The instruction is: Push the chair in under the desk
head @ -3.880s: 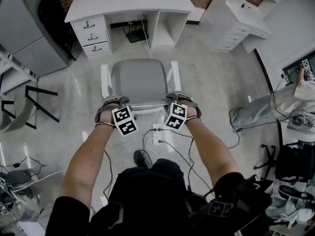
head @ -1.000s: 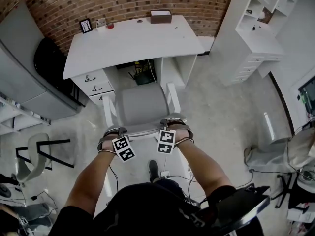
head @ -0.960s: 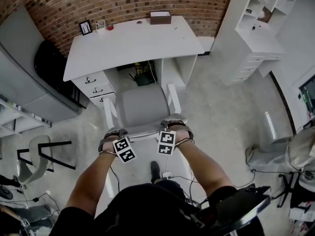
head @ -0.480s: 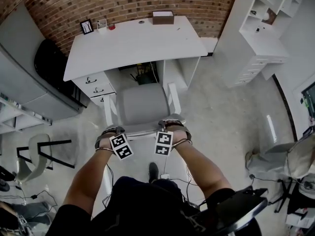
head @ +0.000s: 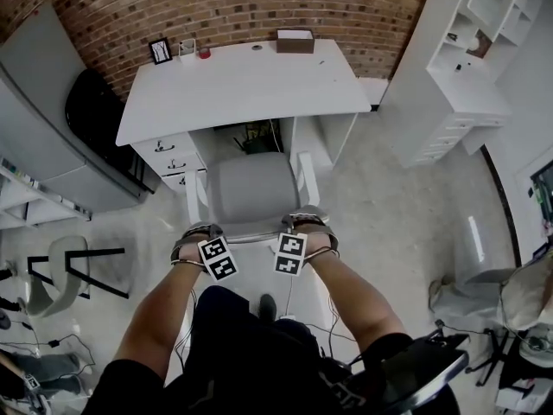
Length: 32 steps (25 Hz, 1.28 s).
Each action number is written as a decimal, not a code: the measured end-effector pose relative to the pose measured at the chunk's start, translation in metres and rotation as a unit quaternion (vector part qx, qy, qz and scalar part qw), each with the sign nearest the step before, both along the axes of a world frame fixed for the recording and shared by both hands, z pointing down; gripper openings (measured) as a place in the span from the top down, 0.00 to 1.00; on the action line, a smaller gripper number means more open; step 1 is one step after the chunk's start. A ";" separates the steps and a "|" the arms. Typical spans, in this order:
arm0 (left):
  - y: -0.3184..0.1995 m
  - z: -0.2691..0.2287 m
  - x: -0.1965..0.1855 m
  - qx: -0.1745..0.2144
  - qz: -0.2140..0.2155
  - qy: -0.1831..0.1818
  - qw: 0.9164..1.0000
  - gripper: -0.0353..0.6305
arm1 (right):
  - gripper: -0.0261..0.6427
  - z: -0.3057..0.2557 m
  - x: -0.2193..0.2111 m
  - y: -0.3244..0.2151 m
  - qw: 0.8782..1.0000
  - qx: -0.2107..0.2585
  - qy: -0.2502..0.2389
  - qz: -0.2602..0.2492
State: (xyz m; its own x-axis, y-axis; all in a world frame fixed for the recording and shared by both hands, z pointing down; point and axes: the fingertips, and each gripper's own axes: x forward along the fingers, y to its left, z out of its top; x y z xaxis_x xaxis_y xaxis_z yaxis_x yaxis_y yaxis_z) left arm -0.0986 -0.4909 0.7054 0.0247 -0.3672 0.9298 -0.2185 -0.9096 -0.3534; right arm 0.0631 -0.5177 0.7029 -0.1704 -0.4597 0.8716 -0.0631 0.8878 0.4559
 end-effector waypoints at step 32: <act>-0.108 0.006 -0.017 0.023 0.027 0.005 0.999 0.79 | 0.76 0.007 -0.015 -0.104 1.000 0.010 0.022 0.019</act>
State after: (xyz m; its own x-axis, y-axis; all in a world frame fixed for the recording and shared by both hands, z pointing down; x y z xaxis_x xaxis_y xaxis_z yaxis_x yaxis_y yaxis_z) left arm -0.1160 -0.5987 0.7117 0.0554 -0.4072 0.9117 -0.1727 -0.9032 -0.3929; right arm 0.0480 -0.6214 0.7103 -0.1143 -0.4832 0.8680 -0.0765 0.8754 0.4773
